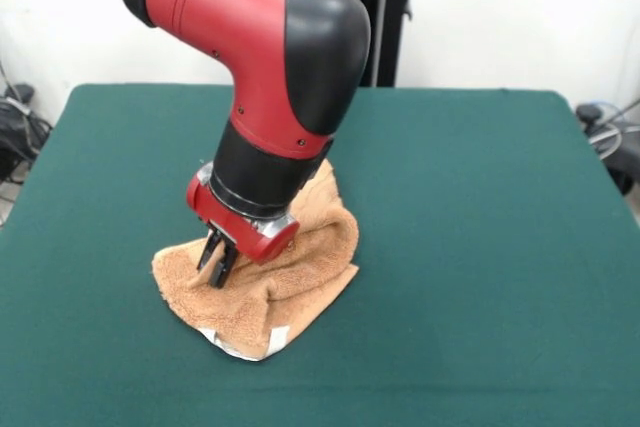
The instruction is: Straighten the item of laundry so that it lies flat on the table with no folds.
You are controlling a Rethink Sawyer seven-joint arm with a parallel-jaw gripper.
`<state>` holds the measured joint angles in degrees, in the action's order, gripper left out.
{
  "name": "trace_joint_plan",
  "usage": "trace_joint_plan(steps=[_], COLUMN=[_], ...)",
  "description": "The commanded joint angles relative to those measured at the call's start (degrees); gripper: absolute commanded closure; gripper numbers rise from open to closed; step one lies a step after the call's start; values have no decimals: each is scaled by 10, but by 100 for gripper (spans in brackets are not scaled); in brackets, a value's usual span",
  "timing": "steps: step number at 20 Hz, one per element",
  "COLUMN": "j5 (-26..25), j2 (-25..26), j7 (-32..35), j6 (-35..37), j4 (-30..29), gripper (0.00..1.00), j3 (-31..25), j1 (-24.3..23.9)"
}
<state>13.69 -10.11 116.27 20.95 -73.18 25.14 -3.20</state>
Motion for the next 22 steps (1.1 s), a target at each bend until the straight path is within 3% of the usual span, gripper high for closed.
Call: trace_joint_plan(steps=[1, 13, 16, 18, 22], j5=[-7, 8, 14, 14, 4], j2=[-3, -12, -65, -119, -185], j7=[69, 83, 103, 101, 97], j6=[-43, 17, 57, 122, 273], j4=[-27, -32, -68, -85, -60], gripper=[100, 100, 100, 100, 100], j3=[-85, -70, -43, -23, 29], j1=[2, 15, 42, 58, 86])
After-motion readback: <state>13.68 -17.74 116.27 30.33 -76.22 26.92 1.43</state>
